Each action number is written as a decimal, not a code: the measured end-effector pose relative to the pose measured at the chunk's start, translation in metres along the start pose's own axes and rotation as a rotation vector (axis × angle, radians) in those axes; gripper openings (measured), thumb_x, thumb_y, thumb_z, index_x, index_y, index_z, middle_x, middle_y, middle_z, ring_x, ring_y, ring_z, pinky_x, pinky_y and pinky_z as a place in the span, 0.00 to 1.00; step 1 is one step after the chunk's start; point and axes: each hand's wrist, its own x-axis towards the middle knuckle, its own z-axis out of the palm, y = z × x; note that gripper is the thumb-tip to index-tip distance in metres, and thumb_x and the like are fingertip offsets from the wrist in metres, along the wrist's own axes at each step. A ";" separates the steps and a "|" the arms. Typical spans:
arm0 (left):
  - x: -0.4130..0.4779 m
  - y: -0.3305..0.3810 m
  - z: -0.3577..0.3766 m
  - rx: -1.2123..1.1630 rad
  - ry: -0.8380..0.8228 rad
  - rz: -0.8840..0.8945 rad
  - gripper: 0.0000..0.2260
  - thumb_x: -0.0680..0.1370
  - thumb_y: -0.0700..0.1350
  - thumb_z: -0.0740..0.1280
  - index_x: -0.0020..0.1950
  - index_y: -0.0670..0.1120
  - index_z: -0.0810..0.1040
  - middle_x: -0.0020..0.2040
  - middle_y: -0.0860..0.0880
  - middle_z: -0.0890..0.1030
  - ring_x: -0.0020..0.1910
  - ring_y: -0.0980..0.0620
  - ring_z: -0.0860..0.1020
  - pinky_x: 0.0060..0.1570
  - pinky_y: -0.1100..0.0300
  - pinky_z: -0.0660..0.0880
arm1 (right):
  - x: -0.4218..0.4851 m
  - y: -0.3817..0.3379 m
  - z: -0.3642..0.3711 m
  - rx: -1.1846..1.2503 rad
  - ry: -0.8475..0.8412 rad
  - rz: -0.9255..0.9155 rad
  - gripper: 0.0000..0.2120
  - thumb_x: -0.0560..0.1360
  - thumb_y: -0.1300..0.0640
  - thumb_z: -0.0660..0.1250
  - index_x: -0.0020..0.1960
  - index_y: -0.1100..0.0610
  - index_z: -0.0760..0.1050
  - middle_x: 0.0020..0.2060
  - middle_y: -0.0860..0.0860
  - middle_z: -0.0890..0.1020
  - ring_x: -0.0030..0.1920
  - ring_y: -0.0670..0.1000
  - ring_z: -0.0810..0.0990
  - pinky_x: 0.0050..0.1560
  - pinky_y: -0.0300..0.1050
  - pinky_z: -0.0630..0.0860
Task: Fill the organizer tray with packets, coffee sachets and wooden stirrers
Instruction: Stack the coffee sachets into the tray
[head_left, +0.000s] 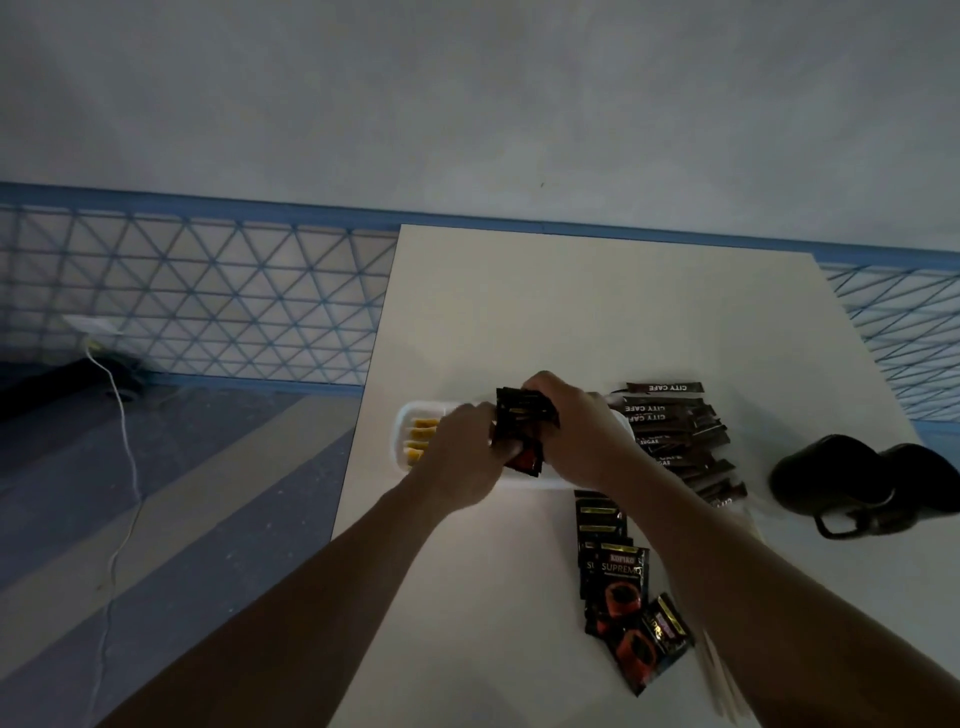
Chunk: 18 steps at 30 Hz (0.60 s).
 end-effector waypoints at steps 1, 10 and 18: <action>0.003 -0.003 -0.002 0.049 0.036 0.016 0.19 0.77 0.48 0.70 0.65 0.42 0.74 0.56 0.43 0.78 0.54 0.45 0.78 0.53 0.51 0.77 | 0.003 0.001 0.000 -0.007 -0.014 0.003 0.18 0.74 0.65 0.62 0.59 0.48 0.74 0.38 0.47 0.78 0.35 0.40 0.73 0.28 0.27 0.67; 0.027 -0.027 -0.010 0.371 -0.011 0.035 0.41 0.71 0.59 0.73 0.77 0.45 0.60 0.76 0.45 0.65 0.76 0.41 0.58 0.73 0.42 0.57 | 0.019 0.006 0.014 -0.039 -0.140 0.004 0.20 0.75 0.67 0.62 0.63 0.51 0.73 0.46 0.53 0.80 0.46 0.53 0.76 0.36 0.42 0.73; 0.036 -0.029 0.004 0.483 0.012 0.015 0.36 0.69 0.61 0.74 0.71 0.46 0.68 0.70 0.45 0.71 0.73 0.41 0.62 0.73 0.37 0.47 | 0.026 0.007 0.026 -0.073 -0.103 -0.041 0.16 0.73 0.65 0.64 0.60 0.55 0.75 0.43 0.54 0.83 0.40 0.54 0.74 0.38 0.42 0.68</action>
